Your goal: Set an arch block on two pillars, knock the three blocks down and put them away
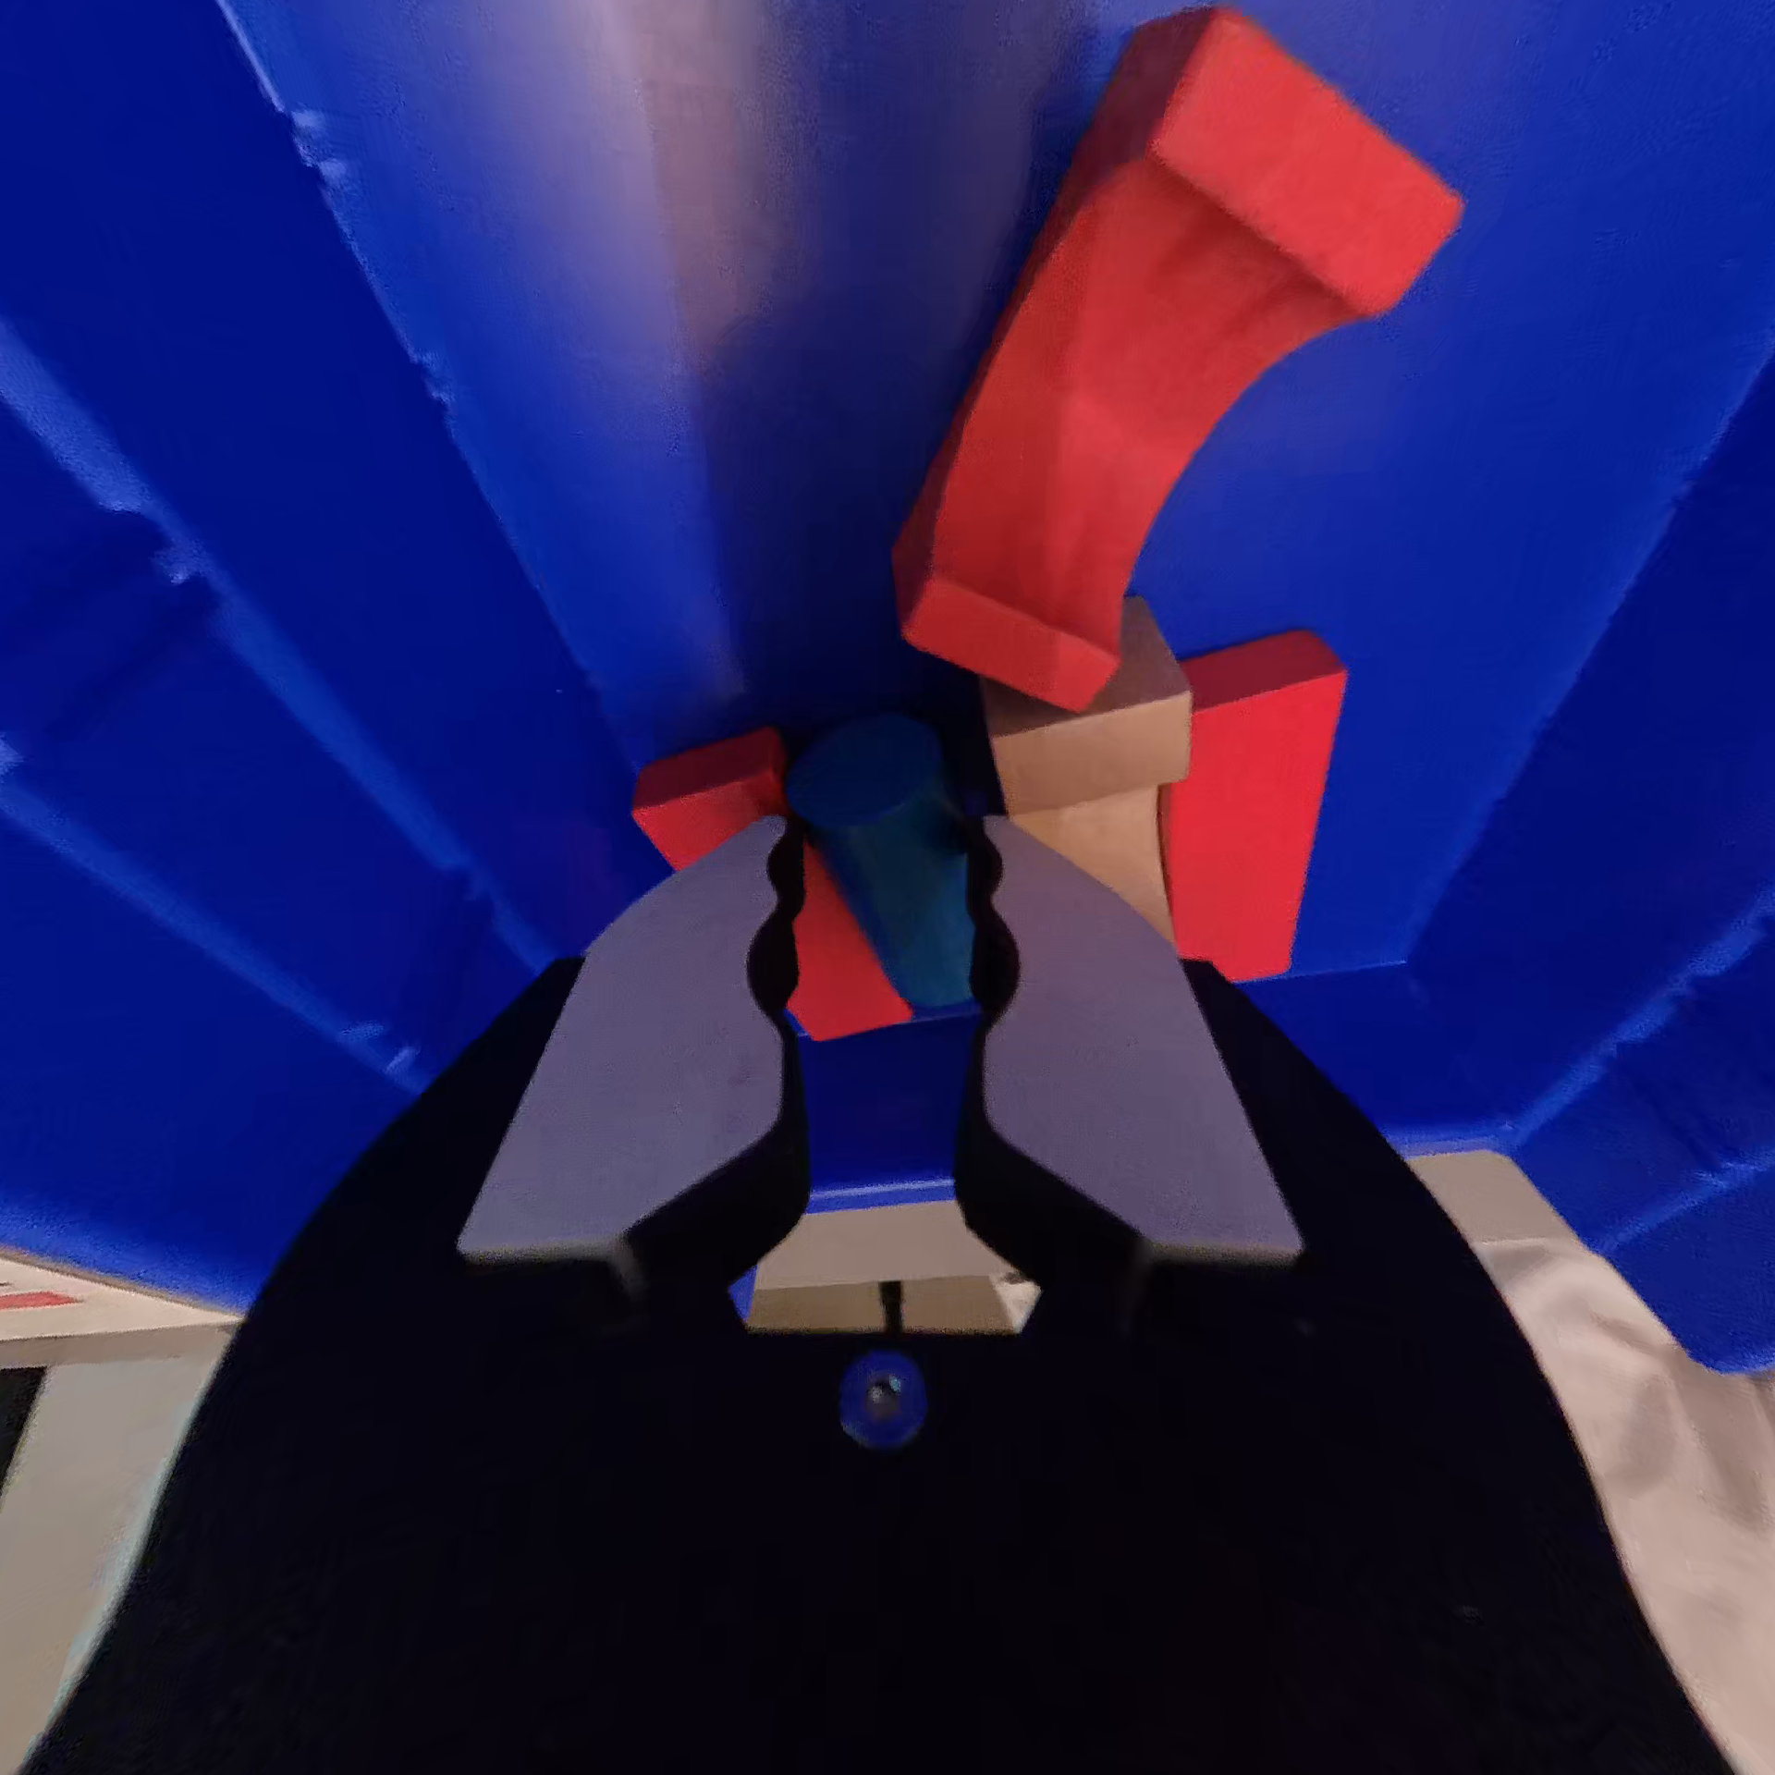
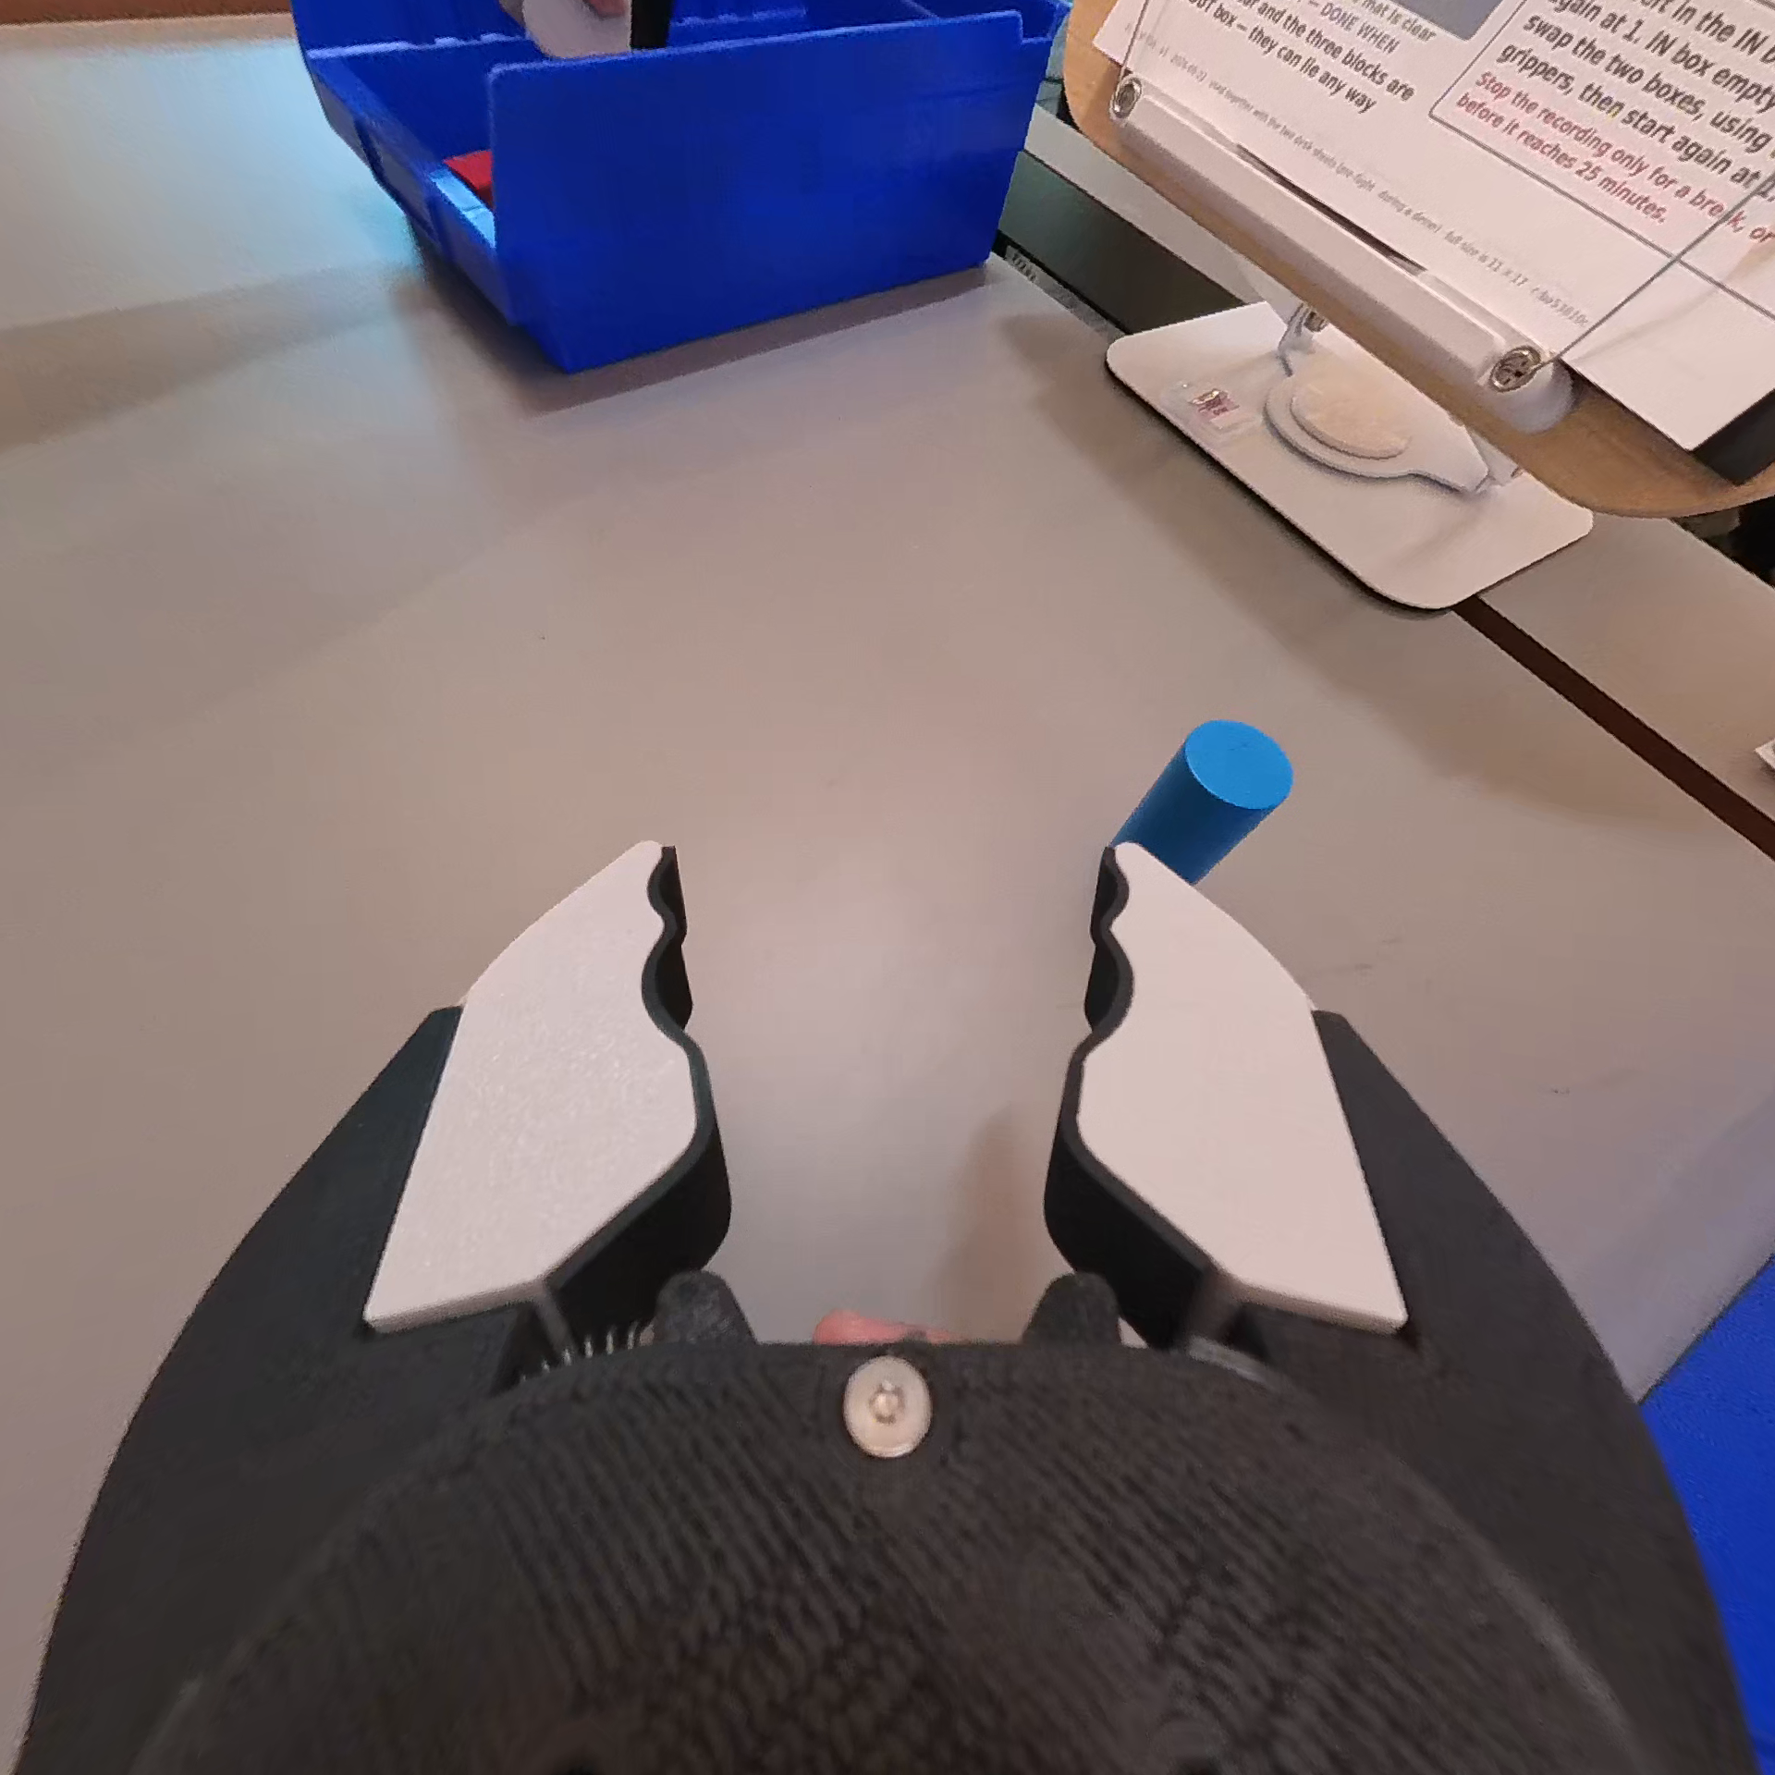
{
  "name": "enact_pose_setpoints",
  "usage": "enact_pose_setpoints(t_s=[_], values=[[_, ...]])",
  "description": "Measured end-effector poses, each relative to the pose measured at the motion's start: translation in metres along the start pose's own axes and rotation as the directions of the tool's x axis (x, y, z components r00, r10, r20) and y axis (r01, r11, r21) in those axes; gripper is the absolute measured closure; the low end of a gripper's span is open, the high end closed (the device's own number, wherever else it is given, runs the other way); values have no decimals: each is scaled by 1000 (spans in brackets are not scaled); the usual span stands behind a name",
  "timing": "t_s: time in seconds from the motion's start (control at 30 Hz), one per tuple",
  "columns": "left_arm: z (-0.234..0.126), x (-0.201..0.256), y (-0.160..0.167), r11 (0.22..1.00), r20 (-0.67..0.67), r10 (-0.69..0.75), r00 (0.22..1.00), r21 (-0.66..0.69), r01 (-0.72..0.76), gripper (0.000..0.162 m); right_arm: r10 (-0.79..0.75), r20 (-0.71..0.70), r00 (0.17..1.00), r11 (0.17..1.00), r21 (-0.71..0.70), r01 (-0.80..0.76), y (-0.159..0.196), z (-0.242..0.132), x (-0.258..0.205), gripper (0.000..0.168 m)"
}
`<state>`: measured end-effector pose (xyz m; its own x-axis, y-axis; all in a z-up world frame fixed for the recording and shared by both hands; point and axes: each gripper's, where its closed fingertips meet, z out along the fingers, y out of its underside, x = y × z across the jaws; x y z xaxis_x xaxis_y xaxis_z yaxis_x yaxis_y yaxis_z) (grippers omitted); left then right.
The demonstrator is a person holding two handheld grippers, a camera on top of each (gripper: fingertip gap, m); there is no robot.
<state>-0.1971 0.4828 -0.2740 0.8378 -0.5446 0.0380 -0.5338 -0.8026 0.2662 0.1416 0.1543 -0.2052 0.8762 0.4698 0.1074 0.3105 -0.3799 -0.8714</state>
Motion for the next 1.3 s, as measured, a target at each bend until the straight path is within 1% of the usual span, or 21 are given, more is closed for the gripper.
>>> enact_pose_setpoints(t_s=[0.1,0.2,0.3,0.37,0.43,0.5,0.57,0.67,0.73,0.77,0.83,0.93,1.07,1.2,1.3], values=[[0,0,1,997,35,69,997,20,-70,130,6,-9,1000,1000,19,-6,-5,0,-2,87],[-4,2,0,989,23,120,993,87,-122,131,23,-27,999,999,47,-22,-12,-2,-3,87],[-25,9,0,962,-36,158,987,233,-145,131,54,-36,998,995,91,-50,-24,-2,-6,87],[-50,20,2,913,-85,202,976,376,-156,131,67,-16,998,990,123,-64,-34,0,-13,87],[-80,39,12,831,-128,296,946,524,-189,131,72,2,997,986,153,-72,-47,6,-21,89],[-109,68,28,717,-149,416,897,661,-223,132,83,20,996,979,187,-86,-66,17,-31,90],[-130,100,47,584,-96,528,844,763,-278,132,103,66,992,969,220,-115,-89,32,-46,91],[-139,159,81,403,9,669,743,835,-374,132,80,138,987,958,262,-114,-125,55,-71,92],[-138,204,105,298,29,760,649,872,-388,132,62,182,981,956,270,-111,-140,71,-85,92],[-137,224,117,254,31,799,600,888,-383,132,62,209,976,956,267,-118,-145,77,-92,93],[-132,255,134,196,38,849,527,904,-380,132,63,244,968,957,260,-128,-149,86,-101,96],[-122,285,149,157,45,885,463,908,-387,132,44,274,961,956,269,-121,-147,88,-110,108],[-114,306,155,132,57,902,428,907,-399,132,13,271,963,960,266,-88,-137,83,-110,127],[-113,314,155,113,74,906,418,907,-405,132,0,261,965,957,281,-76,-132,77,-105,130],[-111,317,158,107,91,909,406,892,-439,133,-63,214,975,957,289,-2,-128,74,-102,131]])
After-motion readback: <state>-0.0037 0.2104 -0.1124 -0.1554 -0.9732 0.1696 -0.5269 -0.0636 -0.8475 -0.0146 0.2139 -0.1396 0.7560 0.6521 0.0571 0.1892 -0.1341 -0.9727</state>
